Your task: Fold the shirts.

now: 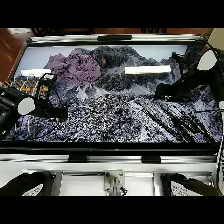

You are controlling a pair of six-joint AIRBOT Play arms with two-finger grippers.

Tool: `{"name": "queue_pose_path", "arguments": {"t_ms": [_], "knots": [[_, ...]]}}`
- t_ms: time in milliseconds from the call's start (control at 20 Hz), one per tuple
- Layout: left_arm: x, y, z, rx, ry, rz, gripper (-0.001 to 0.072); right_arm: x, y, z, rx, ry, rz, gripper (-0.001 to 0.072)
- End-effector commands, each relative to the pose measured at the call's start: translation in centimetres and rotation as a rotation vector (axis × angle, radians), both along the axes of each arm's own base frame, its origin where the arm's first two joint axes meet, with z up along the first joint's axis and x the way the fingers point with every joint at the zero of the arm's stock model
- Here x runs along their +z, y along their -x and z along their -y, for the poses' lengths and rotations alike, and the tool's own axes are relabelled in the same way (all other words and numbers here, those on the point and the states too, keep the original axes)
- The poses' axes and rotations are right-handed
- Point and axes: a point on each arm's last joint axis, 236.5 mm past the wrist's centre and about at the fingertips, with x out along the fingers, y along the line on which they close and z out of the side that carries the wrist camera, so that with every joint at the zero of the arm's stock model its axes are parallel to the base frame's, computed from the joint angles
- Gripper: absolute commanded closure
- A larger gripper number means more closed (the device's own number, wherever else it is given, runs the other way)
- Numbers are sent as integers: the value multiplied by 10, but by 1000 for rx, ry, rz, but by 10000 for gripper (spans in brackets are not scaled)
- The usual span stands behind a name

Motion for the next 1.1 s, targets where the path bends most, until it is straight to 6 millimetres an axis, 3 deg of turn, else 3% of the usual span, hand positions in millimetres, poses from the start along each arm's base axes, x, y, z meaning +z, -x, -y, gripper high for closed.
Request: {"name": "queue_pose_path", "arguments": {"t_ms": [0,750,850,950,1050], "knots": [[0,0,0,0,0,1,-13,0,0,0,0,0,-1,34],[1,-2,1,6,7,8,-13,0,0,0,0,0,0,34],[9,-23,12,5,57,104,-13,1,-6,-1,-6,-4,25,34],[28,-56,30,61,171,257,-13,3,-17,-2,-17,-9,71,34],[47,-78,44,89,260,368,-13,3,-16,-2,-13,-11,67,34]]}}
